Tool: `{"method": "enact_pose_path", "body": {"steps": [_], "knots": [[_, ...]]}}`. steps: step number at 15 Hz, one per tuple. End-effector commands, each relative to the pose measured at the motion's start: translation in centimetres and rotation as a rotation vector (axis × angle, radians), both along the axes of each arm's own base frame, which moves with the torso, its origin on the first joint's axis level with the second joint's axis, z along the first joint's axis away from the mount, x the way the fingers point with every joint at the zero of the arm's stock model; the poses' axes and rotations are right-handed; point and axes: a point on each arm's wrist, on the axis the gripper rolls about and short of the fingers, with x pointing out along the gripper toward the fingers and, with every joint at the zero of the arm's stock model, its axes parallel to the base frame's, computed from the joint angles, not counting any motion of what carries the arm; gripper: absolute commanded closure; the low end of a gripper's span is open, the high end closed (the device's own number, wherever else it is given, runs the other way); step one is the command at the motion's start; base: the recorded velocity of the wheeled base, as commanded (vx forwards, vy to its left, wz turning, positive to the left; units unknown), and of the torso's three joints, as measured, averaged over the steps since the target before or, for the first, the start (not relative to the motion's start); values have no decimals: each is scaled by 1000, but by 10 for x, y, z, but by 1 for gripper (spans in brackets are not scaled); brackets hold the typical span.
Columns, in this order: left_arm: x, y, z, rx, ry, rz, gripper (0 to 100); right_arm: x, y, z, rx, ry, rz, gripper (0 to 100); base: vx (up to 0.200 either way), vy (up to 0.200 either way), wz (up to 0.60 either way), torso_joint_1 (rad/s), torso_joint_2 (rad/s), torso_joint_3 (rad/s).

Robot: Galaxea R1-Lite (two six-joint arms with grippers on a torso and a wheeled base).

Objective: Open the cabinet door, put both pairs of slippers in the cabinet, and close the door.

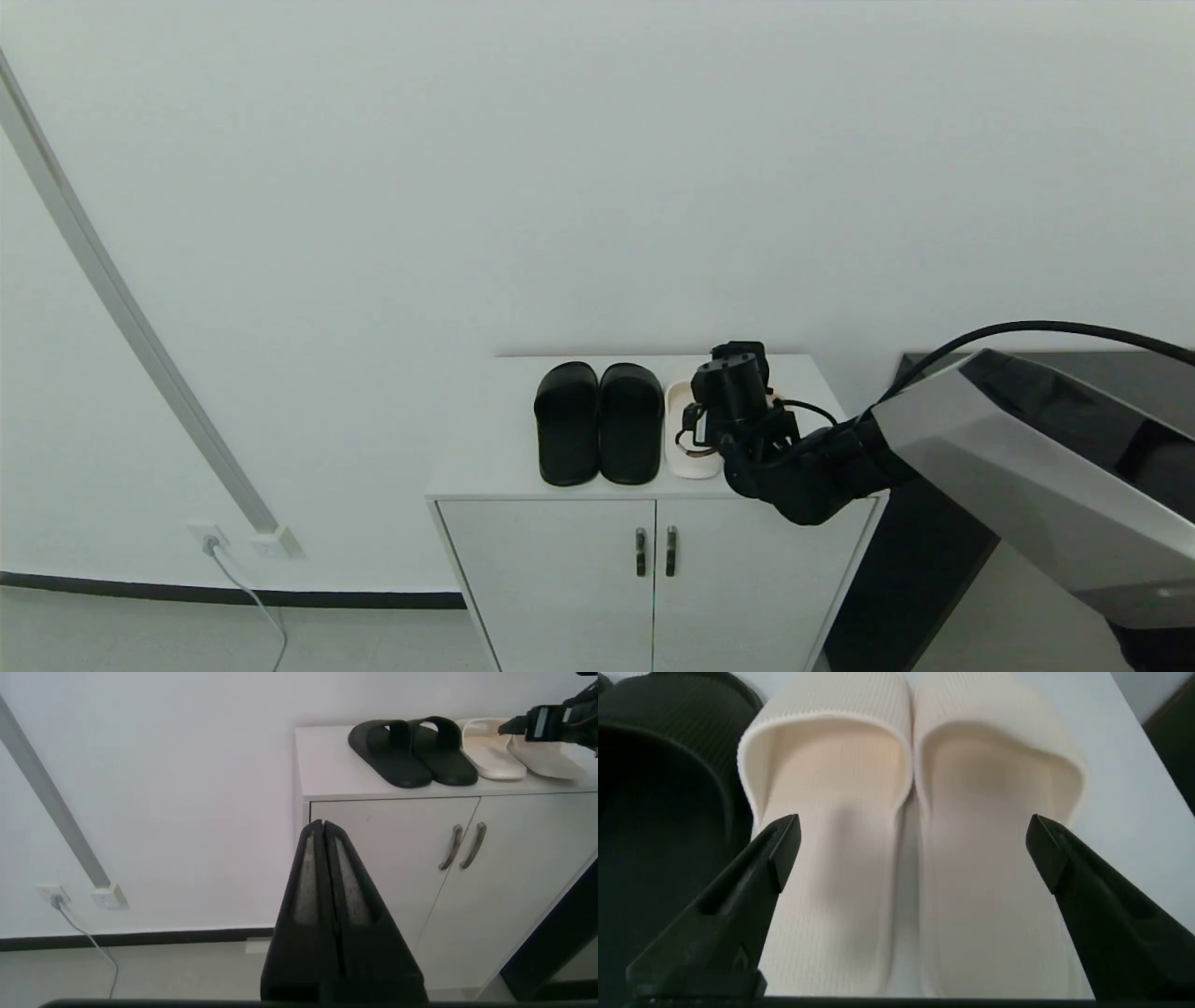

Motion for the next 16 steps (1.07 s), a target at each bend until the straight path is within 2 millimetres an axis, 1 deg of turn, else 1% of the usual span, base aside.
{"method": "enact_pose_path", "body": {"steps": [1, 3, 9, 10, 11, 12, 13, 16], "knots": [[0, 0, 0, 1, 0, -1, 100, 13, 3, -14, -12, 2, -7, 0, 0, 0, 0, 0, 0, 0], [0, 0, 0, 1, 0, -1, 100, 32, 5, -20, -5, -19, -22, 0, 0, 0, 0, 0, 0, 0], [0, 0, 0, 1, 0, -1, 100, 49, -6, -30, -9, -15, -61, 0, 0, 0, 0, 0, 0, 0], [0, 0, 0, 1, 0, -1, 100, 52, -7, -29, -4, -23, -65, 0, 0, 0, 0, 0, 0, 0], [0, 0, 0, 1, 0, -1, 100, 54, -7, -32, -5, -20, -68, 0, 0, 0, 0, 0, 0, 0], [0, 0, 0, 1, 0, -1, 100, 55, -7, -30, -2, -28, -68, 100, 0, 0, 0, 0, 0, 0], [0, 0, 0, 1, 0, -1, 100, 57, -6, -31, 1, -31, -66, 100, 0, 0, 0, 0, 0, 0], [0, 0, 0, 1, 0, -1, 100, 61, -3, -24, 7, -58, -69, 100, 0, 0, 0, 0, 0, 0]]}}
